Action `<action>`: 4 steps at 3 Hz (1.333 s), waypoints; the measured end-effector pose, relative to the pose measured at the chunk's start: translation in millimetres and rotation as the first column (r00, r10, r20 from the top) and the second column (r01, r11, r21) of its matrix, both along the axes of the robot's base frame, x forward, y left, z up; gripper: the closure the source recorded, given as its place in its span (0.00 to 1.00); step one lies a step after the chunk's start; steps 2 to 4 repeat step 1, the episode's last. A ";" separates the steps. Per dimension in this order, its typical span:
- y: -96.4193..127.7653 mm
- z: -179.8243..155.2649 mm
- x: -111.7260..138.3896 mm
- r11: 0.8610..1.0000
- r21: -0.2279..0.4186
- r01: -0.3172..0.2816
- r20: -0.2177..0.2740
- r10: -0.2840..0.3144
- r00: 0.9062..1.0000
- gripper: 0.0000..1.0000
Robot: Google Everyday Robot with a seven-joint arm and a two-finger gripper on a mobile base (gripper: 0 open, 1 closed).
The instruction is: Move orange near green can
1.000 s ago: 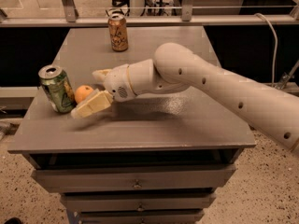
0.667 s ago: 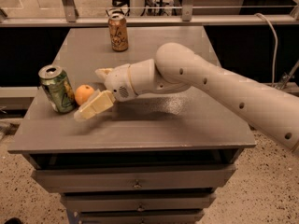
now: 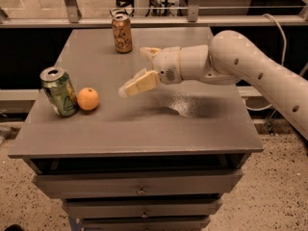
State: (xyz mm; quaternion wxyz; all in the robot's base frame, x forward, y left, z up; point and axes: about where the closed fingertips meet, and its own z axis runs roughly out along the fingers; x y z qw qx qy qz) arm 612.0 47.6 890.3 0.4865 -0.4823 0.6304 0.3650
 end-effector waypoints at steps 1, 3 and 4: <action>0.1 0.0 0.0 1.000 0.000 0.000 0.000 0.000 1.000 0.00; 0.1 0.0 0.0 1.000 0.000 0.000 0.000 0.000 1.000 0.00; 0.1 0.0 0.0 1.000 0.000 0.000 0.000 0.000 1.000 0.00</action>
Offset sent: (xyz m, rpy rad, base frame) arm 0.0000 0.0000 0.0000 0.0000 0.0000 0.0000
